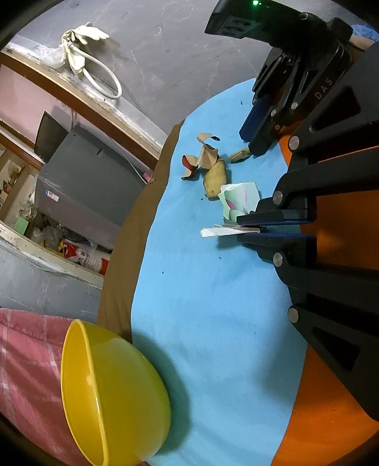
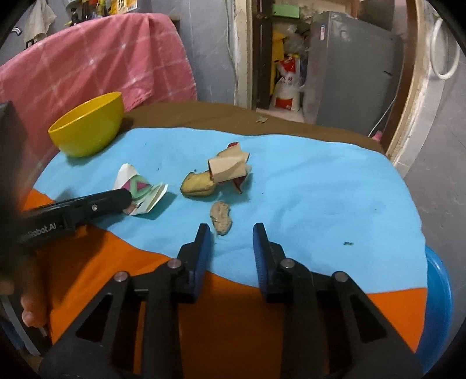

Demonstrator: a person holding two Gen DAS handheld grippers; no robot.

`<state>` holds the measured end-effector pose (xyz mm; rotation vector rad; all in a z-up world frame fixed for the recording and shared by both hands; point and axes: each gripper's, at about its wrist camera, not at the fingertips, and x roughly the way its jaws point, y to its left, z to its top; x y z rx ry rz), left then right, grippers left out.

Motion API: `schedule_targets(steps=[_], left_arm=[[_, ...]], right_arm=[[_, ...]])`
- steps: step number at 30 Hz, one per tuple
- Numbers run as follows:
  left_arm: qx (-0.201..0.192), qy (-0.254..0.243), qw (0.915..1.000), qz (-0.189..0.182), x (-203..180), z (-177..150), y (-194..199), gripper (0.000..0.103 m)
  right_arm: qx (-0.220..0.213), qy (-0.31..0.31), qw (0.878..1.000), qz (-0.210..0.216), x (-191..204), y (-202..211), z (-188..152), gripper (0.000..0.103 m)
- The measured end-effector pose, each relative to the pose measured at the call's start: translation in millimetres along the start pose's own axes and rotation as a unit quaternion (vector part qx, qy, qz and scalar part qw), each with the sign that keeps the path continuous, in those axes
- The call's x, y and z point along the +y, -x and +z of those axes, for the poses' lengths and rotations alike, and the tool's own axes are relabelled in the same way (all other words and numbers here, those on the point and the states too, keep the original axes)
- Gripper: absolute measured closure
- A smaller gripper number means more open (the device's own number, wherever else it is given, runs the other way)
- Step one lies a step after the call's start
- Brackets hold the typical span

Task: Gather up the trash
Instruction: 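Grasp the white card with the left tool while the right tool grasps a peanut shell, then carry the card and peanut shell over the bucket and open both tools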

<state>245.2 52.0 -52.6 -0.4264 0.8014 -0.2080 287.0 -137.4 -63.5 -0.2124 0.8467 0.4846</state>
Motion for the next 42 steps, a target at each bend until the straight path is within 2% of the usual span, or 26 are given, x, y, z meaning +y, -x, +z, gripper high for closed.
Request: schedule_targets(steps=[4, 9, 16, 24, 29, 35, 42], left_arm=[[0.001, 0.0, 1.0, 0.0, 0.5, 1.4, -0.8, 0.1], [0.001, 0.0, 1.0, 0.001, -1.4, 1.2, -2.5, 0.1], [-0.003, 0.0, 1.0, 0.001, -5.4, -0.2, -6.2, 0.101], [-0.018, -0.015, 0.9997, 0.002, -11.8, -3.8, -1.1, 0.102], [-0.049, -0.076, 0.9959, 0.003, -37.6, -11.5, 12.0, 0.102], [-0.1, -0.137, 0.9854, -0.01, -82.2, -25.6, 28.2, 0.102], [-0.169, -0.178, 0.9684, -0.044, -131.9, -26.2, 49.8, 0.102]], right_arm=[[0.012, -0.008, 1.0, 0.024, -4.5, -4.1, 5.1, 0.012], [0.025, -0.018, 0.999, 0.041, -7.9, -11.1, 10.8, 0.024], [-0.001, -0.027, 0.999, 0.042, -4.7, -0.8, -1.7, 0.026], [-0.06, -0.01, 0.998, 0.01, 6.1, 21.8, -29.4, 0.026], [-0.111, -0.025, 0.994, 0.002, -3.6, 45.7, -42.1, 0.026], [-0.197, -0.041, 0.979, -0.023, -15.9, 89.6, -54.5, 0.026], [-0.301, -0.074, 0.948, -0.078, -34.7, 146.6, -71.8, 0.026]])
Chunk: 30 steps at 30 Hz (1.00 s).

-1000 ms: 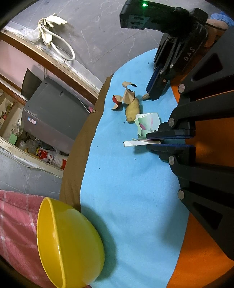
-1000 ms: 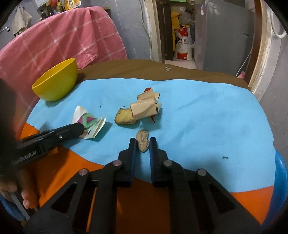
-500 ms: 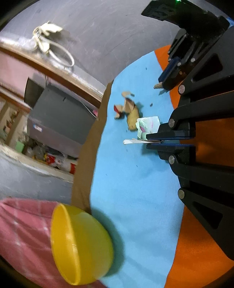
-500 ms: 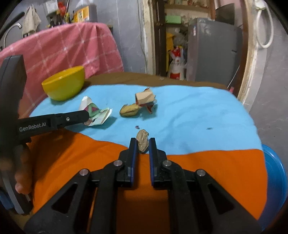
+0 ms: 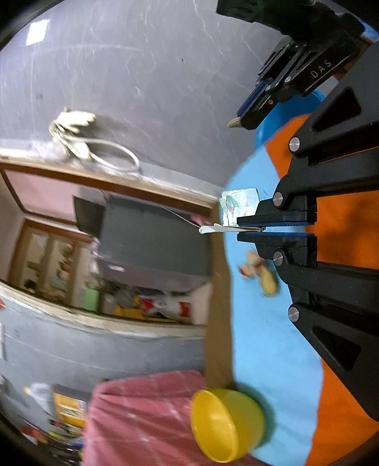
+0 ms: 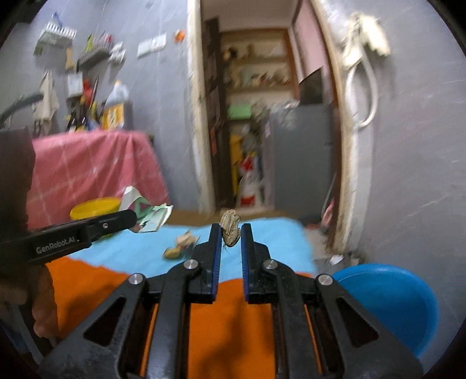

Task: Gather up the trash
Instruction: 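Carry the card and peanut shell over the bucket and open both tools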

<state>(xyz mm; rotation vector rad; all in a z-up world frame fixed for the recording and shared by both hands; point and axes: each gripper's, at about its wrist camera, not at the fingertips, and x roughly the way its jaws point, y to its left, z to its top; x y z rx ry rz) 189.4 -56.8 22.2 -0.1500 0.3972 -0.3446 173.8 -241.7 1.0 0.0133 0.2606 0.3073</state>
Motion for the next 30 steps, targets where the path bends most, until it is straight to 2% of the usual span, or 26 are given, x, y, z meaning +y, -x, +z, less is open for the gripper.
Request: schedule_targets(steps=[5, 9, 13, 24, 30], left_arm=[[-0.037, -0.023, 0.9987, -0.025, -30.1, 12.7, -1.4, 0.102], [-0.043, -0.044, 0.9968, -0.051, -58.2, 16.7, -11.3, 0.102], [-0.043, -0.057, 0.9947, -0.074, -81.9, 19.3, -24.7, 0.102], [-0.009, -0.079, 0.9902, -0.115, -130.7, 9.4, -61.2, 0.102], [0.04, -0.072, 0.9883, -0.128, -145.6, 0.7, -88.2, 0.102]], right_arm=[[-0.047, -0.027, 0.998, -0.044, -23.4, 25.0, 6.9, 0.026], [-0.081, -0.031, 0.992, -0.091, -39.5, 42.9, 10.4, 0.026], [-0.092, -0.035, 0.987, -0.126, -53.0, 50.7, 11.7, 0.026], [-0.075, -0.078, 0.978, -0.181, -94.3, 59.2, 5.3, 0.026], [-0.039, -0.107, 0.973, -0.202, -116.2, 53.4, -2.1, 0.026]])
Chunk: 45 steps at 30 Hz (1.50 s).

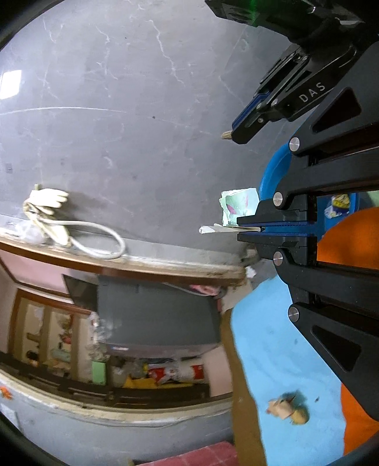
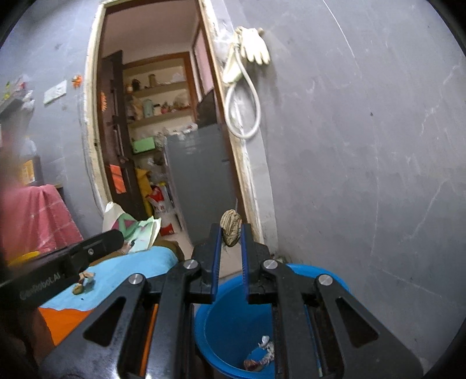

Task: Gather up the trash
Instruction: 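Carry the card and peanut shell over the bucket and open both tools, then bring both tools back over the remaining shell pieces on the table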

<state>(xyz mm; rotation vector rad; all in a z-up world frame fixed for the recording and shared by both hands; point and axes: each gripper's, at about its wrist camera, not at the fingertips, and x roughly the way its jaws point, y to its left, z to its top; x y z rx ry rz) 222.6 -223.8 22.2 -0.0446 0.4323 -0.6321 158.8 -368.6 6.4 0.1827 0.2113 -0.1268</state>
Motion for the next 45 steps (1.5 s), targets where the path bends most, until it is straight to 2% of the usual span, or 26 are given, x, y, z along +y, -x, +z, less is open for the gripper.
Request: schedule_targets(steps=[5, 10, 23, 25, 30, 34, 40, 43, 45], left_arm=[[0.053, 0.023, 0.9982, -0.011, -0.6, -5.3, -26.4, 0.102], [0.084, 0.035, 0.9956, -0.018, 0.9, -11.6, -42.8, 0.102], [0.147, 0.062, 0.9871, -0.013, 6.9, -29.7, -64.8, 0.098], [0.148, 0.063, 0.9869, -0.011, 8.9, -30.6, -64.6, 0.094], [0.138, 0.076, 0.9874, -0.01, 15.8, -30.3, -58.9, 0.077], [0.135, 0.085, 0.9873, -0.004, 22.4, -26.6, -54.3, 0.076], [0.122, 0.095, 0.9879, 0.005, 33.7, -23.6, -42.9, 0.066], [0.111, 0.099, 0.9888, 0.016, 38.6, -21.4, -34.3, 0.058], [0.099, 0.103, 0.9895, 0.024, 42.8, -20.3, -26.5, 0.049]], right_arm=[[0.036, -0.02, 0.999, -0.012, -14.3, -13.0, -5.2, 0.026], [0.073, -0.038, 0.996, -0.014, -26.1, -25.8, -11.9, 0.025], [0.094, -0.054, 0.994, -0.02, -32.7, -34.2, -14.3, 0.023], [0.095, -0.056, 0.994, -0.021, -33.1, -36.3, -13.0, 0.023], [0.096, -0.059, 0.993, -0.023, -34.7, -37.4, -13.1, 0.022], [0.094, -0.061, 0.993, -0.024, -35.6, -37.1, -13.5, 0.011], [0.089, -0.064, 0.994, -0.021, -35.4, -35.4, -14.1, 0.0], [0.079, -0.064, 0.995, -0.017, -32.7, -32.2, -14.3, 0.0], [0.069, -0.062, 0.996, -0.012, -30.8, -29.0, -13.3, 0.0]])
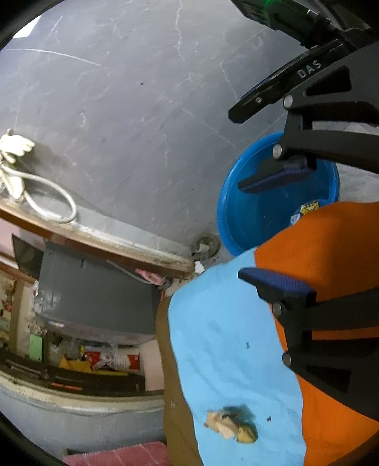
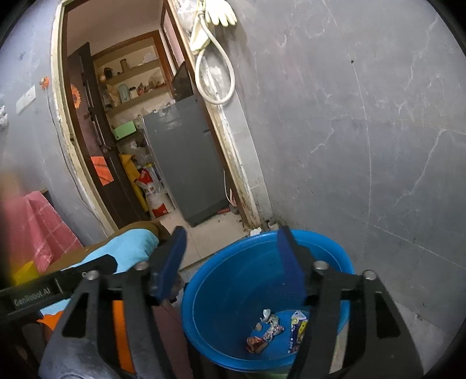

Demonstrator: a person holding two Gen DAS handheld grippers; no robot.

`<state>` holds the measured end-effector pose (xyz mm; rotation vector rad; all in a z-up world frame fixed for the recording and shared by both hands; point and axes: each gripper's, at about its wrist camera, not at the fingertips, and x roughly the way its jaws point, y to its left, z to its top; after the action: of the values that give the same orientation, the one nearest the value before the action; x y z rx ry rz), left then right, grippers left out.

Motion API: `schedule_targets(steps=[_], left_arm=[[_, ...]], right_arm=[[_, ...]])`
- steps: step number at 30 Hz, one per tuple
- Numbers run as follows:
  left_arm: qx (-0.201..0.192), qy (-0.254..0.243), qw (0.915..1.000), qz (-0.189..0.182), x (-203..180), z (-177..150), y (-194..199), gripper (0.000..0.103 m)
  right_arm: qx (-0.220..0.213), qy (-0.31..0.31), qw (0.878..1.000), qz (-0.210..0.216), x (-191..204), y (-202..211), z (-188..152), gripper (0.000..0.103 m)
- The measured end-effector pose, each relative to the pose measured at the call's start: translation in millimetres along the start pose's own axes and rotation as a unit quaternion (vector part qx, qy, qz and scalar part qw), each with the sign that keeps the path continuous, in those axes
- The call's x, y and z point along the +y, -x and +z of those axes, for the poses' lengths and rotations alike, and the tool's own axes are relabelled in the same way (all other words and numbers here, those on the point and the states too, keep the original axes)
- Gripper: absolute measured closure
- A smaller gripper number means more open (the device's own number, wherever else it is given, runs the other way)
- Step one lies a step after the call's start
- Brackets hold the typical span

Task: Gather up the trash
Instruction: 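Bring both tools back over the remaining shell pieces on the table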

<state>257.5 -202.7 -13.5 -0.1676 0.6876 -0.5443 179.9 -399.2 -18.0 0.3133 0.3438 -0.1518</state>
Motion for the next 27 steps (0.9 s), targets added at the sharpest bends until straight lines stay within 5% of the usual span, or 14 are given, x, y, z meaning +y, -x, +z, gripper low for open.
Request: schedule_targets(steps=[6, 10, 27], left_arm=[[-0.049, 0.012, 0.9982, 0.033, 16.8, 6.1, 29.7, 0.018], [-0.085, 0.011, 0.9951, 0.05, 29.7, 7.3, 55.4, 0.007], [-0.219, -0.019, 0.9635, 0.153, 74.4, -3.1, 138.8, 0.002]], right_arm=[[-0.039, 0.009, 0.999, 0.013, 9.3, 12.6, 0.7, 0.0], [-0.072, 0.02, 0.997, 0.031, 19.1, 23.0, 1.2, 0.0], [-0.145, 0.074, 0.98, 0.114, 81.4, 44.6, -3.8, 0.0]])
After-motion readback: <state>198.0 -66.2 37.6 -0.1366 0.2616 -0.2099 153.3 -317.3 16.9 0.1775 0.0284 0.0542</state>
